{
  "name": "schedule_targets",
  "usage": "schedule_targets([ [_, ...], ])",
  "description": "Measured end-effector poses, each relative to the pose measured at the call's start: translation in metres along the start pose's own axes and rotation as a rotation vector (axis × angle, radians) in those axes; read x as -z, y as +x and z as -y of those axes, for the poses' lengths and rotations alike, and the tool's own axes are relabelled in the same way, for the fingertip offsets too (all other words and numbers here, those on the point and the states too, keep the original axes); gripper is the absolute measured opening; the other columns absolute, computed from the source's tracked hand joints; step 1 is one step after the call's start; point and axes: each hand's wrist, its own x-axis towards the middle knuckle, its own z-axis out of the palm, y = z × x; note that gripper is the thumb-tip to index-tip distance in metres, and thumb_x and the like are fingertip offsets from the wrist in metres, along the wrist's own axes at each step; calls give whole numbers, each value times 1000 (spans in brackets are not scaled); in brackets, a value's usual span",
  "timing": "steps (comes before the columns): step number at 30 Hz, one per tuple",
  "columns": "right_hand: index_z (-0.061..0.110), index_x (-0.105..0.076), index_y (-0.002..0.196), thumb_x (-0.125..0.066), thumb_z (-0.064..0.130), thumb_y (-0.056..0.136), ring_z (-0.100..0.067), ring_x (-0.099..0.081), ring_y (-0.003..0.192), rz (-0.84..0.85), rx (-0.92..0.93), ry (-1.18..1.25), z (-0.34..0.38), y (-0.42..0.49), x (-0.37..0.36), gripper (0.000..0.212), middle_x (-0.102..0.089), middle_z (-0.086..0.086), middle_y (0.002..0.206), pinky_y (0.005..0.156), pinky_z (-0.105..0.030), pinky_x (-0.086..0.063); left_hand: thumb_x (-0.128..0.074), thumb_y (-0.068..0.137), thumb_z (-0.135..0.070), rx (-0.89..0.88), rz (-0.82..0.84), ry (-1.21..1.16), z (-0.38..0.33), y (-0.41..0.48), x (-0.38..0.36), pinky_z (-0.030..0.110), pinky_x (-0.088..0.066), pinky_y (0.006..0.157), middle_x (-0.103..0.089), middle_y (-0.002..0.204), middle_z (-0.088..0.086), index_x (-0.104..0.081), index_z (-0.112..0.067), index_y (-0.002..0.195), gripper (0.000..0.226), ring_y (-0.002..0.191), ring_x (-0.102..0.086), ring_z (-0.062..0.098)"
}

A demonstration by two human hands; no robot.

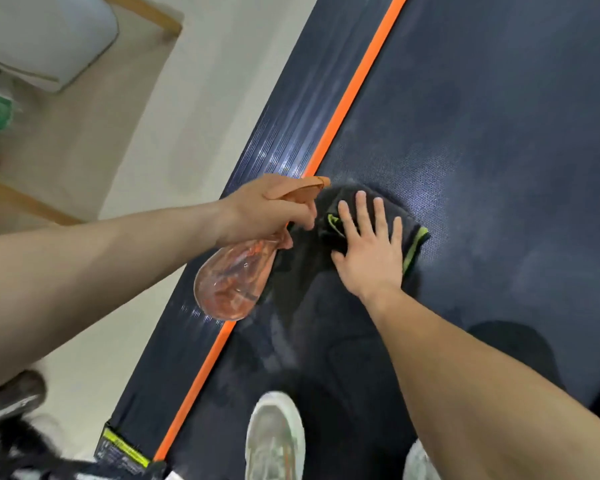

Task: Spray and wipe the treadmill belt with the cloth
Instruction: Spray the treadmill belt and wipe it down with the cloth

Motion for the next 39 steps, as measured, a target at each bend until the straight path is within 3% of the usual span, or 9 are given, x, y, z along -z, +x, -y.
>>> schedule_targets([
  [5, 33, 7, 161, -51, 57, 93, -27, 15, 155, 16, 120, -91, -22, 9, -9, 92, 18, 3, 168, 122, -56, 6, -69, 82, -15, 14, -5, 83, 43, 28, -9, 27, -59, 59, -65, 105, 27, -67, 4, 124, 46, 84, -63, 24],
  [9, 32, -3, 162, -60, 55, 88, -29, 9, 156, -31, 128, -143, -25, 10, -16, 96, 10, 2, 170, 122, -58, 0, -68, 78, -21, -26, -14, 75, 59, 54, -11, 31, -61, 64, -69, 106, 25, -70, 4, 102, 34, 83, -66, 25],
  [15, 32, 2, 161, -59, 51, 90, -27, 14, 155, 0, 126, -109, -24, 9, -11, 95, 16, 3, 169, 122, -56, 5, -69, 83, -8, -11, 21, -43, 72, 55, -28, 25, -57, 59, -59, 93, 13, -61, 15, 106, 34, 82, -58, 22],
  [21, 30, -3, 162, -57, 49, 91, -25, 9, 156, -90, 105, -106, -28, -9, -17, 92, 9, 2, 170, 124, -52, -1, -67, 91, -1, 59, -115, -89, 99, 43, -36, 28, -53, 61, -61, 95, 12, -66, 10, 109, 22, 64, -59, 20],
  [25, 23, -19, 161, -44, 49, 90, -32, -8, 156, -198, -154, -94, -45, -82, -40, 79, -7, -4, 170, 121, -57, -17, -72, 85, -10, 109, -202, -75, 109, 23, -46, 36, -59, 72, -65, 102, 22, -72, 0, 113, 30, 70, -65, 22],
  [28, 21, -24, 160, -36, 50, 90, -35, -13, 155, -162, -212, -63, -39, -131, -58, 77, -10, -7, 170, 119, -61, -22, -72, 81, -16, 146, -199, -71, 112, 2, -51, 34, -58, 73, -64, 100, 13, -72, -8, 111, 31, 68, -66, 21],
  [31, 19, -22, 161, -57, 40, 91, -35, -10, 155, -128, -231, -59, -24, -147, -70, 80, -9, -8, 170, 119, -64, -22, -69, 87, -16, 172, -255, -78, 114, -12, -57, 34, -54, 67, -67, 84, 7, -73, -4, 122, 37, 56, -63, 19],
  [33, 19, -22, 161, -66, 35, 89, -36, -9, 155, -118, -297, -17, -12, -146, -72, 85, -8, -8, 170, 119, -64, -20, -66, 91, -16, 176, -310, -81, 118, -17, -63, 34, -52, 64, -63, 71, 6, -74, -1, 112, 26, 56, -60, 21],
  [39, 17, -27, 160, -73, 38, 82, -37, -13, 155, -110, -182, -24, 16, -172, -90, 93, -12, -8, 170, 118, -63, -20, -66, 94, -25, 163, -391, 50, 138, -33, -68, 40, -60, 75, -74, 88, 13, -72, -1, 109, 29, 54, -69, 16],
])
